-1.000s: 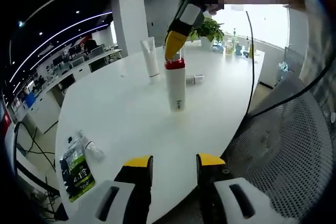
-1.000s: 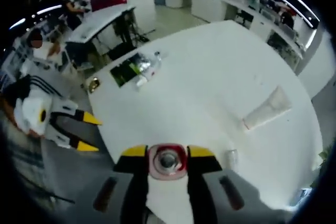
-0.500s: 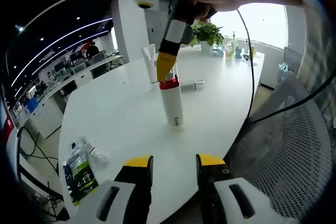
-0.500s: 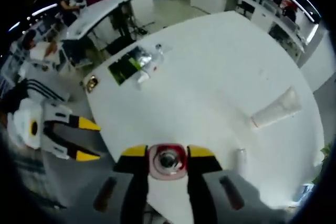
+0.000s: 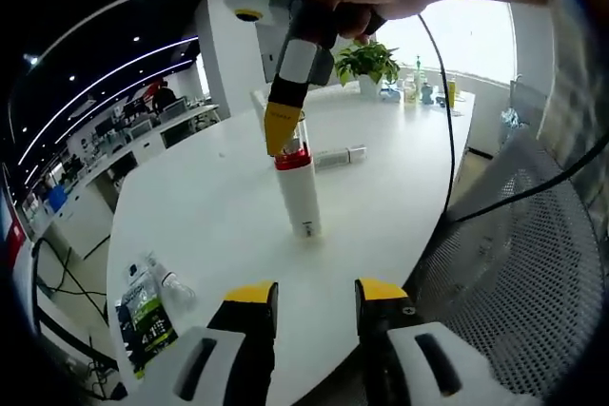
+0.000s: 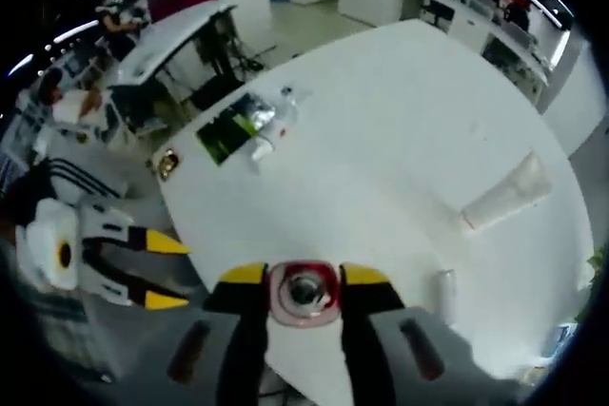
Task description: Arrange the skincare products in the storage area until every visible bottle or jar stands upright without overlapping.
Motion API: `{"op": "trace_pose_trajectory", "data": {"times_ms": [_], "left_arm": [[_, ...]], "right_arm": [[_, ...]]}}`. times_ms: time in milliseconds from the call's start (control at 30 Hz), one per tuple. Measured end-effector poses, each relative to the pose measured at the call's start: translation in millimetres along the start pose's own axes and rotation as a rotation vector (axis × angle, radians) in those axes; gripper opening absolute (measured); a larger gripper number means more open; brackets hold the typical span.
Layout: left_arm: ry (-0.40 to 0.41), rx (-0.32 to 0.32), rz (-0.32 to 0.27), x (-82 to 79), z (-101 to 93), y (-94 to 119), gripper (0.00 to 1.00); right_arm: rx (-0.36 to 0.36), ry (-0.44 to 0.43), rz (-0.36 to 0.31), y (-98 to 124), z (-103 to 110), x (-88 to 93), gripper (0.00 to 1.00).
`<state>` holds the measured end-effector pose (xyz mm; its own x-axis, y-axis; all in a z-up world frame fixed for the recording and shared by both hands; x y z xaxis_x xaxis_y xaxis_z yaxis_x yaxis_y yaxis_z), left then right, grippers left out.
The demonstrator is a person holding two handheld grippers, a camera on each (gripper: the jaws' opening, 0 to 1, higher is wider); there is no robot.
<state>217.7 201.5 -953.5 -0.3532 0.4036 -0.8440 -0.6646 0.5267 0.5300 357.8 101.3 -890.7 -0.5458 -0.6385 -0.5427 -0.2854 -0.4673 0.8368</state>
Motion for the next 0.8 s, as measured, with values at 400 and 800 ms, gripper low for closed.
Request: {"op": "trace_pose_trajectory", "data": {"times_ms": [400, 800], "left_arm": [[-0.02, 0.007, 0.019, 3.2, -2.0, -1.1, 0.33], [-0.021, 0.001, 0.018, 2.9, -1.4, -0.4, 0.33]], "right_arm": [[0.012, 0.046, -0.023, -1.0, -0.8, -1.1, 0.27], [-0.001, -0.031, -0.148, 6.5, -6.7, -6.4, 0.35]]}}
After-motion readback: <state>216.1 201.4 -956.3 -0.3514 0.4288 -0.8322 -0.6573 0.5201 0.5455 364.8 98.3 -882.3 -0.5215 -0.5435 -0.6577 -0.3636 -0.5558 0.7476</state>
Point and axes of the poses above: the point that each gripper's makers call its tool centre point, and the gripper's own axes: y roughly backward along the fingers, z roughly to its left, x roughly out of its underside, the point moved 5 cm from there along y, roughly backward along the fingers, and after that the axes turned 6 degrees about -z, right-handed, at the moved point
